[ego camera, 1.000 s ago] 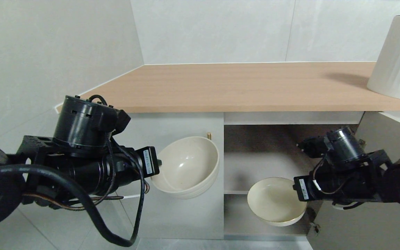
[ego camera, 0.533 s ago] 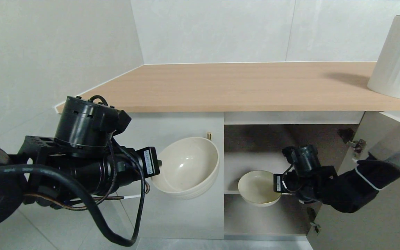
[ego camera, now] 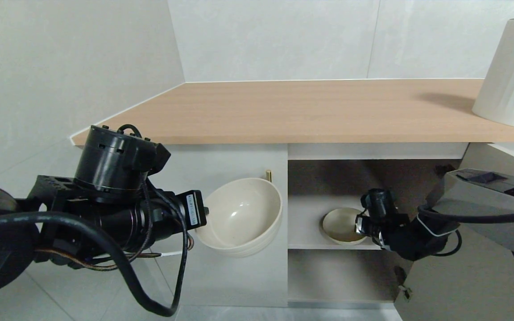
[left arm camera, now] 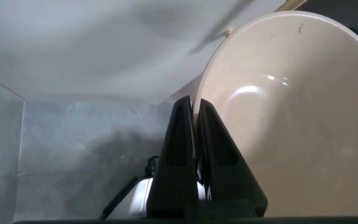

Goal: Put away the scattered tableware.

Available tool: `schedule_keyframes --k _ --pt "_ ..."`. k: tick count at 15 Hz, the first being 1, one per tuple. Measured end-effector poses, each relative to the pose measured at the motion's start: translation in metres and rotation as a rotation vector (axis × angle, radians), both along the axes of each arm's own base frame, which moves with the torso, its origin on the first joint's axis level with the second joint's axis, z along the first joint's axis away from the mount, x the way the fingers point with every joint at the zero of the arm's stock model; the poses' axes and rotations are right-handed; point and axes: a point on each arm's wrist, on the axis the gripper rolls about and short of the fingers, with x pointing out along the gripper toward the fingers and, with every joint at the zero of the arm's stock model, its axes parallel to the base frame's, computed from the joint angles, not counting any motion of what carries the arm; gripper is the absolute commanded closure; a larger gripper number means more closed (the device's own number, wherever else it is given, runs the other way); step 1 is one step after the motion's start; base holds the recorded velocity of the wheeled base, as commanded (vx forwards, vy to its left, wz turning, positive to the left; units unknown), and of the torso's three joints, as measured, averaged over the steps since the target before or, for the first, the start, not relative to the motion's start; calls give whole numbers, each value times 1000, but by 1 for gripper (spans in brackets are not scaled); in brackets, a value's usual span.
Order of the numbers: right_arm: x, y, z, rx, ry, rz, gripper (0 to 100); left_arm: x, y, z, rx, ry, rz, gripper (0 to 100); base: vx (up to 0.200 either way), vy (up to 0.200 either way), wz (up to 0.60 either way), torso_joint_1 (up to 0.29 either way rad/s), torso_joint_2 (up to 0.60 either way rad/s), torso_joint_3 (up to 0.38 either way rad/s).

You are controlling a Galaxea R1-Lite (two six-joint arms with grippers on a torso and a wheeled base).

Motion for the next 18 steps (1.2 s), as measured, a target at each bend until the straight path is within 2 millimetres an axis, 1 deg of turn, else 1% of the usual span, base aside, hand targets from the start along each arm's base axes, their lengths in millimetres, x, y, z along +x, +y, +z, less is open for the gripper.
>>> schedule_keyframes --k 3,7,8,11,13,14,15,16,18 --pt "13 1 -7 -2 -21 -20 100 1 0 -1 1 3 1 100 0 0 0 0 0 0" --pt "18 1 -11 0 -26 -23 100 2 -1 -3 5 10 1 100 0 0 0 0 0 0" --pt "19 1 -11 1 -26 -24 0 2 -1 -3 5 10 1 100 0 0 0 0 0 0" --pt "18 0 -7 17 -35 -34 0 3 -2 -4 7 13 1 100 0 0 0 0 0 0" --pt "10 0 4 23 -37 -29 0 7 -4 -7 10 9 1 100 0 0 0 0 0 0" --pt "3 0 14 27 -34 -18 0 11 -6 -10 8 0 1 100 0 0 0 0 0 0" --pt "-7 1 26 33 -16 7 0 14 -8 -13 11 2 1 100 0 0 0 0 0 0" --pt "-18 3 42 47 0 43 0 17 -12 -19 24 11 -7 100 0 0 0 0 0 0" --pt "-52 8 88 79 55 150 0 22 -19 -31 96 24 -43 100 0 0 0 0 0 0"
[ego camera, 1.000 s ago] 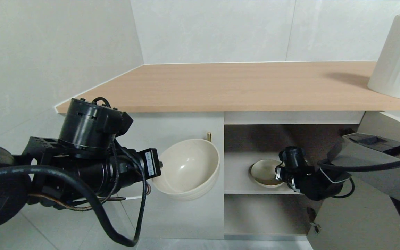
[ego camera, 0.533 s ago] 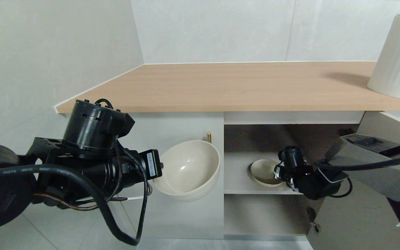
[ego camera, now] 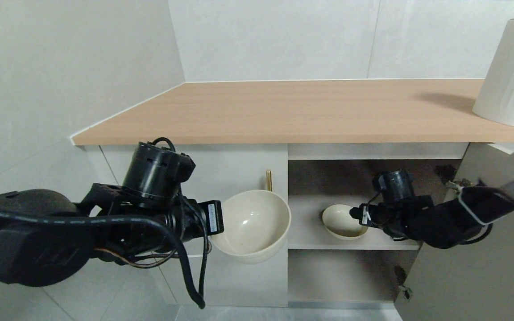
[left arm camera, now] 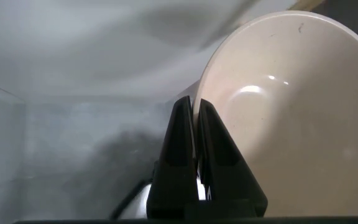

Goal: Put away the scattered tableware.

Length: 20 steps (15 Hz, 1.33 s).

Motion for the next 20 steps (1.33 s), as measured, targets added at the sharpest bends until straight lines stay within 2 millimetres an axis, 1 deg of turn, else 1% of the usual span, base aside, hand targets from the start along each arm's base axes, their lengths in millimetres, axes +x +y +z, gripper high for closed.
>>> schedule_keyframes --k 2,3,4,5,6,7,8,9,11,17,20 --pt "-45 5 48 10 80 126 0 2 -10 -12 48 19 -24 100 0 0 0 0 0 0" --pt "-73 9 72 14 112 202 0 1 -16 -17 61 34 -43 100 0 0 0 0 0 0" --pt "-100 14 92 18 129 281 0 -1 -22 -22 72 45 -61 100 0 0 0 0 0 0" --pt "-124 20 107 23 133 358 0 -1 -27 -26 80 52 -74 100 0 0 0 0 0 0" --pt "-144 26 120 35 112 430 0 -4 -34 -30 91 54 -87 100 0 0 0 0 0 0" --pt "-157 30 128 44 98 477 0 -6 -39 -33 101 56 -100 100 0 0 0 0 0 0" --pt "-166 33 132 50 88 512 0 -10 -45 -36 124 53 -118 100 0 0 0 0 0 0" --pt "-171 37 130 47 95 539 0 -14 -50 -39 164 44 -142 100 0 0 0 0 0 0" --pt "-174 43 122 34 123 562 0 -21 -57 -44 204 19 -170 100 0 0 0 0 0 0" --pt "-158 61 85 -15 245 549 0 -40 -64 -48 259 -64 -222 100 0 0 0 0 0 0" --pt "-153 67 78 -10 255 539 0 -48 -65 -44 258 -82 -250 100 0 0 0 0 0 0"
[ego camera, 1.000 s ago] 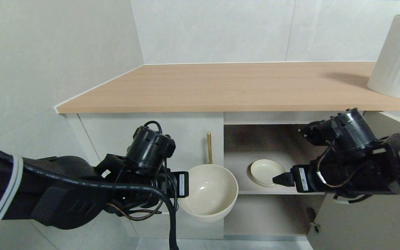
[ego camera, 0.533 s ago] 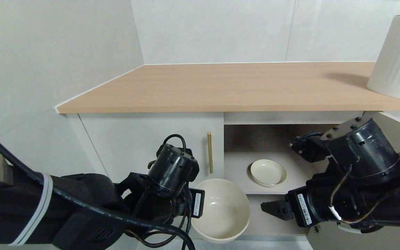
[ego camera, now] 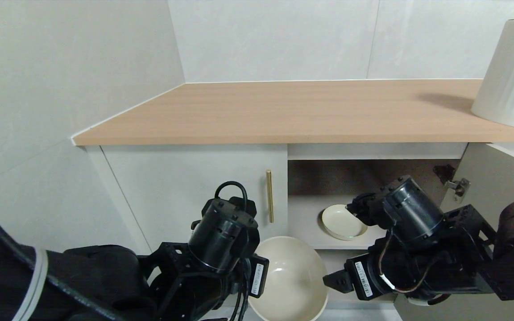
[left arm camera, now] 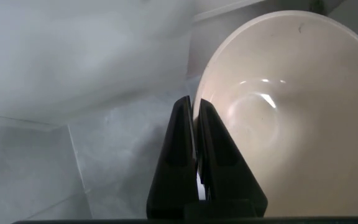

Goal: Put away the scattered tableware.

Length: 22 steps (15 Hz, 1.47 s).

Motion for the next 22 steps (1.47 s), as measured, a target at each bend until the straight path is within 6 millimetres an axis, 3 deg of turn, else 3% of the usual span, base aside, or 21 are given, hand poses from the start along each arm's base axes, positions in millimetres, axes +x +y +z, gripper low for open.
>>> schedule_keyframes --k 3,4,14,15,20,22 --pt "4 5 -4 30 1 -24 0 -6 -3 5 -21 -17 -22 100 0 0 0 0 0 0" --pt "5 7 -5 36 -1 -27 100 -6 -3 5 -28 -23 -24 100 0 0 0 0 0 0" --pt "7 10 -10 36 11 -22 100 -8 -2 3 -30 -34 -37 100 0 0 0 0 0 0" --pt "7 10 -10 35 11 -22 100 -8 -2 3 -28 -32 -37 0 0 0 0 0 0 0" --pt "8 8 -12 26 17 -35 100 -6 -2 8 -66 -70 -18 0 0 0 0 0 0 0" --pt "19 3 -11 63 -2 -87 100 -3 0 11 -86 -87 -5 0 0 0 0 0 0 0"
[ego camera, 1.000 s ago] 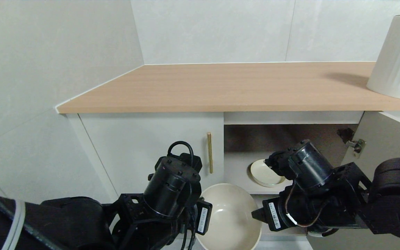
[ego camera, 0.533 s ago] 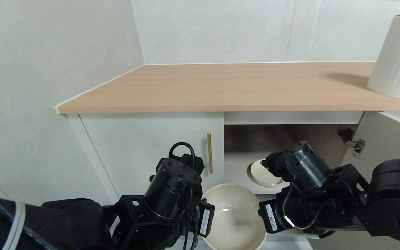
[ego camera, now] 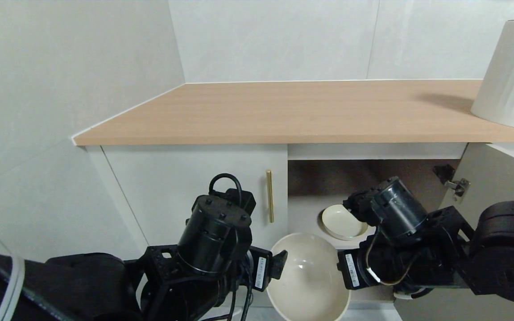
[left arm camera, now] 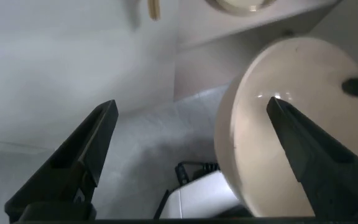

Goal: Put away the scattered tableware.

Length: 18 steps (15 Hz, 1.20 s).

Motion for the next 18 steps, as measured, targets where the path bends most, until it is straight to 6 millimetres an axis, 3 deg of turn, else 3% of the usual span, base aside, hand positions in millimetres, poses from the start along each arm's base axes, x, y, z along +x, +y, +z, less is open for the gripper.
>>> schedule_keyframes --k 7,11,18 --pt "66 -34 -38 91 -93 -233 100 5 8 8 -24 -20 29 0 0 0 0 0 0 0" --pt "100 -57 -60 177 -233 -346 100 5 10 11 -33 -28 32 0 0 0 0 0 0 0" --pt "133 -81 -97 137 -282 -487 100 4 11 13 -39 -33 33 0 0 0 0 0 0 0"
